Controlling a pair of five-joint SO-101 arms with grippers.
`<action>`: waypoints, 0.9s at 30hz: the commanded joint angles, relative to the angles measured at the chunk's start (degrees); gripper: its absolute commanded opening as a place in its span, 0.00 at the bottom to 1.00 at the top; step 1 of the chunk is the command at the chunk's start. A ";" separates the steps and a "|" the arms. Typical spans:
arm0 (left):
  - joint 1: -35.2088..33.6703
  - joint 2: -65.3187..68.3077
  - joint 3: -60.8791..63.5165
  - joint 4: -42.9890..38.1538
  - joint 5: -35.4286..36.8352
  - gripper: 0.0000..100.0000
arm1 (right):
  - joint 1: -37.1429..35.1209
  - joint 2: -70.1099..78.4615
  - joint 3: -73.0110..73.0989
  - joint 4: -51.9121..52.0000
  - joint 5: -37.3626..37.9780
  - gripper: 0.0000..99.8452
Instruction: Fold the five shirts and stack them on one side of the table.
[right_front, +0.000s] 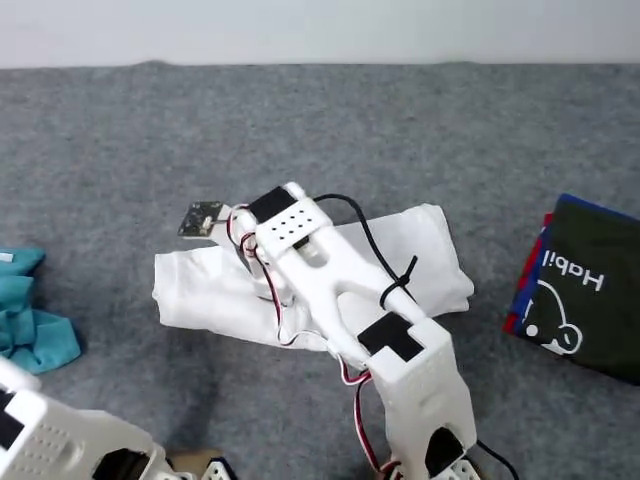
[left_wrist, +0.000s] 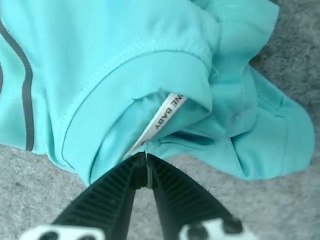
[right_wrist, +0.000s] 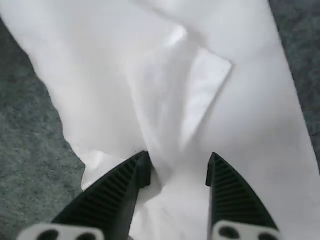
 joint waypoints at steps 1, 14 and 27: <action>0.97 -0.35 -1.63 0.09 -0.62 0.01 | -1.98 -0.92 -7.21 4.88 0.26 0.19; 1.93 -0.35 -1.54 0.35 -0.62 0.01 | -3.56 -0.75 -15.82 6.46 -3.16 0.27; 1.67 -0.35 -1.45 0.44 -0.62 0.01 | -8.92 1.36 -17.05 2.86 -4.92 0.03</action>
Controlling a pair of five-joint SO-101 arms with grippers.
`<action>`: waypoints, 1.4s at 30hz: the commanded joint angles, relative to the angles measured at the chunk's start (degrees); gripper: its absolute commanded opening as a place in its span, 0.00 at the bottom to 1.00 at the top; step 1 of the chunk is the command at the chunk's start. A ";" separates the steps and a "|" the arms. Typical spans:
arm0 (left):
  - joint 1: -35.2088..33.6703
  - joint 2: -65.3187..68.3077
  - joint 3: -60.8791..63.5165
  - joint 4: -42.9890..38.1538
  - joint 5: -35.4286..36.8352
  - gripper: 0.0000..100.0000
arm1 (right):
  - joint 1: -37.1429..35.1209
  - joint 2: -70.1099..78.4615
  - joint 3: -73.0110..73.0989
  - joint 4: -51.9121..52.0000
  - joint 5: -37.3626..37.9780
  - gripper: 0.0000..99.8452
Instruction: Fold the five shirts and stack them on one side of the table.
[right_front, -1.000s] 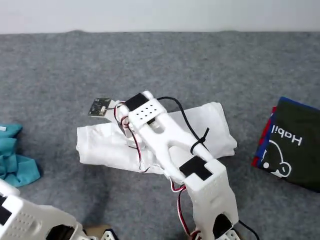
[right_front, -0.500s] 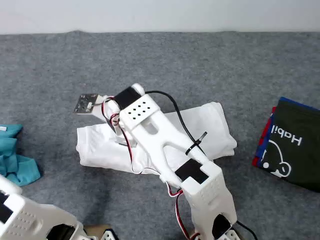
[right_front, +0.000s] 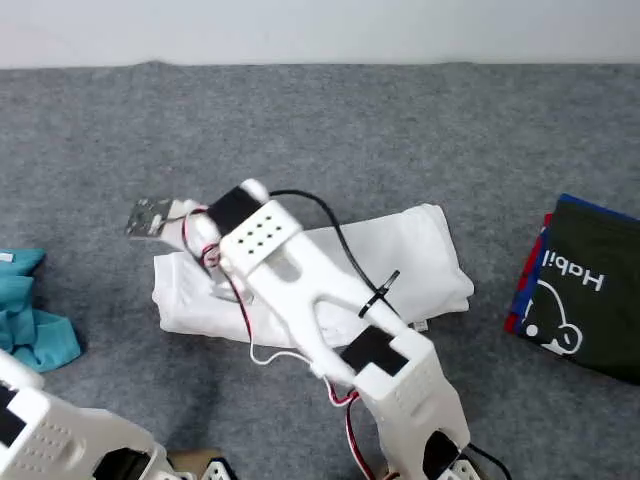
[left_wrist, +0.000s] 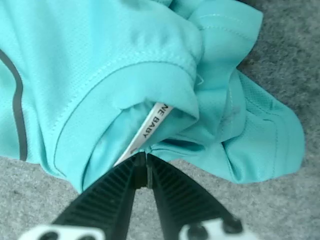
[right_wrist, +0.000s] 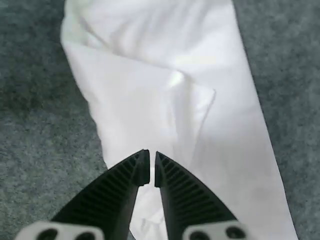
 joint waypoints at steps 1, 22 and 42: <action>0.09 -0.35 -1.45 0.44 -0.62 0.01 | -0.40 1.80 -4.13 -2.59 -0.62 0.02; 0.09 -0.35 -1.36 0.44 -0.62 0.01 | 5.85 3.30 -4.92 5.93 3.96 0.01; 0.18 -0.35 -1.36 0.26 -0.62 0.01 | 9.71 1.98 1.76 10.68 3.96 0.01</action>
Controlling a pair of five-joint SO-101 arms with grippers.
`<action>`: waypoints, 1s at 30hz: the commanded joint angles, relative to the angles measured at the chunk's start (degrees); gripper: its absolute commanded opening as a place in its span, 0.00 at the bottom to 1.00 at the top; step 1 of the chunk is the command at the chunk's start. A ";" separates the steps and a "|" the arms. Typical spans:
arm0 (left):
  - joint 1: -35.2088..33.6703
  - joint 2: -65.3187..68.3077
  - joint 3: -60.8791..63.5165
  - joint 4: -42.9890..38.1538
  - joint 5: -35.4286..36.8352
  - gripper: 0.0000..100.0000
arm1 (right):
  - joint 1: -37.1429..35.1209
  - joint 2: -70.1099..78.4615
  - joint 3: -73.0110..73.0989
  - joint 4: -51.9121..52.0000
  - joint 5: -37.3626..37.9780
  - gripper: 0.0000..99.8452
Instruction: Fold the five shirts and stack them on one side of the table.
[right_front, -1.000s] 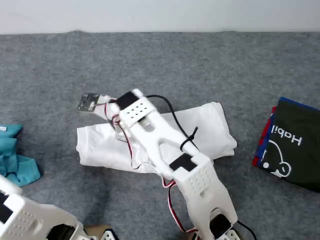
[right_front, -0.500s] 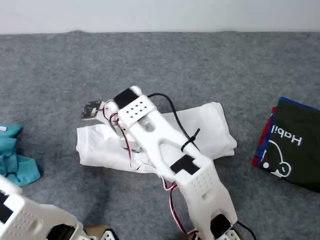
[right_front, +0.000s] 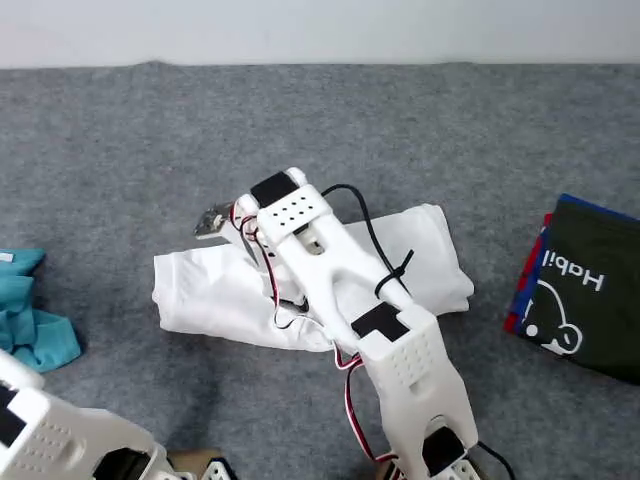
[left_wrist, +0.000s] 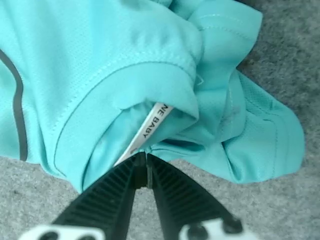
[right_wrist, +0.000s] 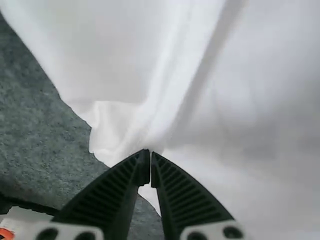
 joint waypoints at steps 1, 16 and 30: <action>0.18 -0.35 -1.36 0.35 -0.62 0.01 | -0.57 -6.64 -2.02 0.84 0.26 0.01; -1.93 -0.70 -1.54 0.53 -0.62 0.01 | -16.92 -1.36 -9.67 -13.14 0.26 0.01; -4.92 -0.79 -1.63 0.44 -0.70 0.01 | -20.00 -0.57 -11.43 -12.44 0.62 0.01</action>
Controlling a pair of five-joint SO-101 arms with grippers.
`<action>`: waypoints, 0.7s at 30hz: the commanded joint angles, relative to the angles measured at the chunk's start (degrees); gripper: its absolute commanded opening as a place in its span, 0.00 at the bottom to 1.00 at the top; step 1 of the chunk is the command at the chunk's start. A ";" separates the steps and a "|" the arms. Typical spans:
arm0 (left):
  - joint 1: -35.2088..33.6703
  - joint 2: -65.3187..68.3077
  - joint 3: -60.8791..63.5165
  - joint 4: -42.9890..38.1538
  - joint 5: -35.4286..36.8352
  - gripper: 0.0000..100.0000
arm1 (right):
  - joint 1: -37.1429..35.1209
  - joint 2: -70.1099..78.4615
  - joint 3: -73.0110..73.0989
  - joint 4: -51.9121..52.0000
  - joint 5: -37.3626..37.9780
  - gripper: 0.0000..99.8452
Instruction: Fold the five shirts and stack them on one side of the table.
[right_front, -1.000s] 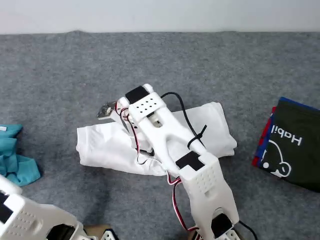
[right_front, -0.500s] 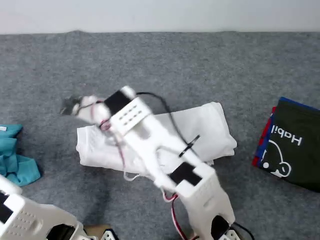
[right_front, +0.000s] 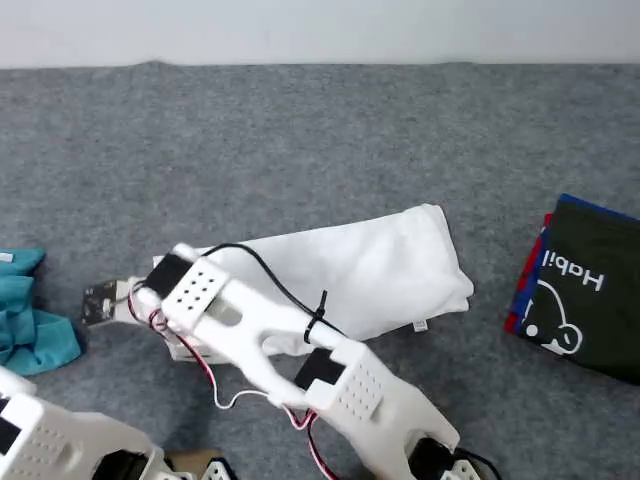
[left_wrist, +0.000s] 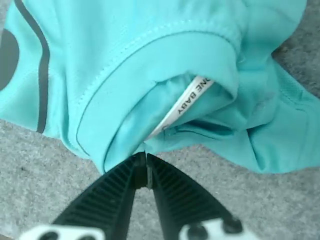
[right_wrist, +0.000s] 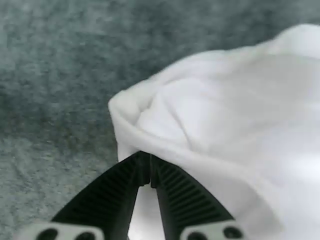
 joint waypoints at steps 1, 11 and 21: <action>-0.09 -0.79 -1.63 0.44 -0.70 0.01 | 3.65 -6.81 -3.25 0.31 0.62 0.01; 0.00 -0.70 -1.63 0.26 -0.70 0.01 | 11.21 -7.34 -2.81 5.58 0.35 0.01; 0.00 -0.62 -1.63 0.44 -2.81 0.01 | 16.13 1.63 -7.65 6.81 0.26 0.01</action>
